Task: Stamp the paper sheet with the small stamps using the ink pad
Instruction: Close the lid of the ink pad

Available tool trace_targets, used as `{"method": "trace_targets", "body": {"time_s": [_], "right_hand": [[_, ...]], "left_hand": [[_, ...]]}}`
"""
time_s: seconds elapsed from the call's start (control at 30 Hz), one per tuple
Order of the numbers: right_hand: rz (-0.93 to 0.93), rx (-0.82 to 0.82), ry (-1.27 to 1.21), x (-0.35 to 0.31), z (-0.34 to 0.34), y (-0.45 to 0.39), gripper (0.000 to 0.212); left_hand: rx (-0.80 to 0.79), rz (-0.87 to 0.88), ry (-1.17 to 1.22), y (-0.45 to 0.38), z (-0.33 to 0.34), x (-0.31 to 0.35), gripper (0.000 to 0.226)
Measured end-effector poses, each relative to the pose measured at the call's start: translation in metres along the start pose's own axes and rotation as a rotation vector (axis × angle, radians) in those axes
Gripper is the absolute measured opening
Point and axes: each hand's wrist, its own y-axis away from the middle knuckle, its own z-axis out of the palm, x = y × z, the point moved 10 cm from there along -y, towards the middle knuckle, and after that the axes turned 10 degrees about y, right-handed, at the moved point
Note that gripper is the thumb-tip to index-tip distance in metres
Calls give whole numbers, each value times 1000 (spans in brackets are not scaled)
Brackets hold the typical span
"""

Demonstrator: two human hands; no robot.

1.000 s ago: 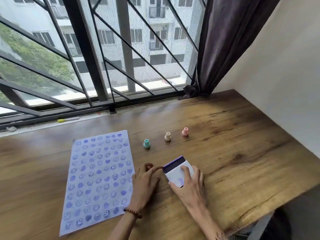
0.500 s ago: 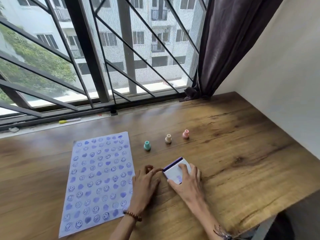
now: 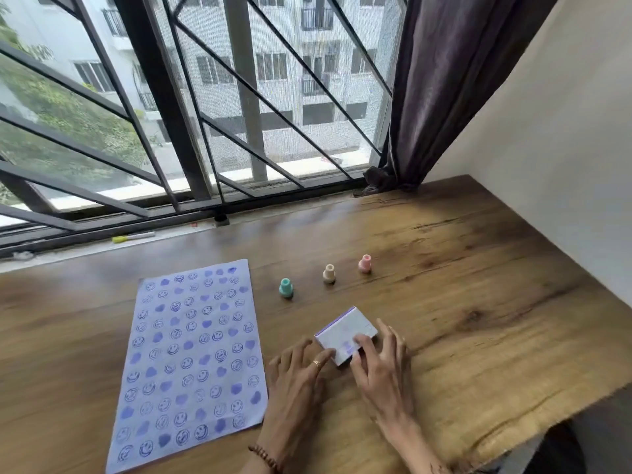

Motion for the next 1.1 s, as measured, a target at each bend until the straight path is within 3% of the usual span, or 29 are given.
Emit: {"method": "trace_targets", "body": {"time_s": [0.1, 0.2, 0.27, 0.47, 0.7, 0.87, 1.1], "right_hand": [[71, -1, 49, 13, -2, -6, 37], [174, 4, 29, 36, -4, -18, 31], [210, 28, 34, 51, -7, -28, 23], [311, 45, 12, 93, -10, -59, 25], [298, 57, -43, 91, -10, -59, 25], [134, 39, -93, 37, -5, -32, 34], [-207, -147, -190, -101, 26, 29, 37]], "left_hand": [[-21, -3, -103, -12, 8, 8, 67], [-103, 12, -224, -32, 20, 26, 70], [-106, 15, -168, -51, 27, 36, 65], [-181, 35, -133, -96, 57, 61, 60], [-208, 22, -116, -94, 65, 56, 59], [-112, -25, 5, -65, 35, 31, 50], [103, -310, 19, 26, -42, -58, 43]]}}
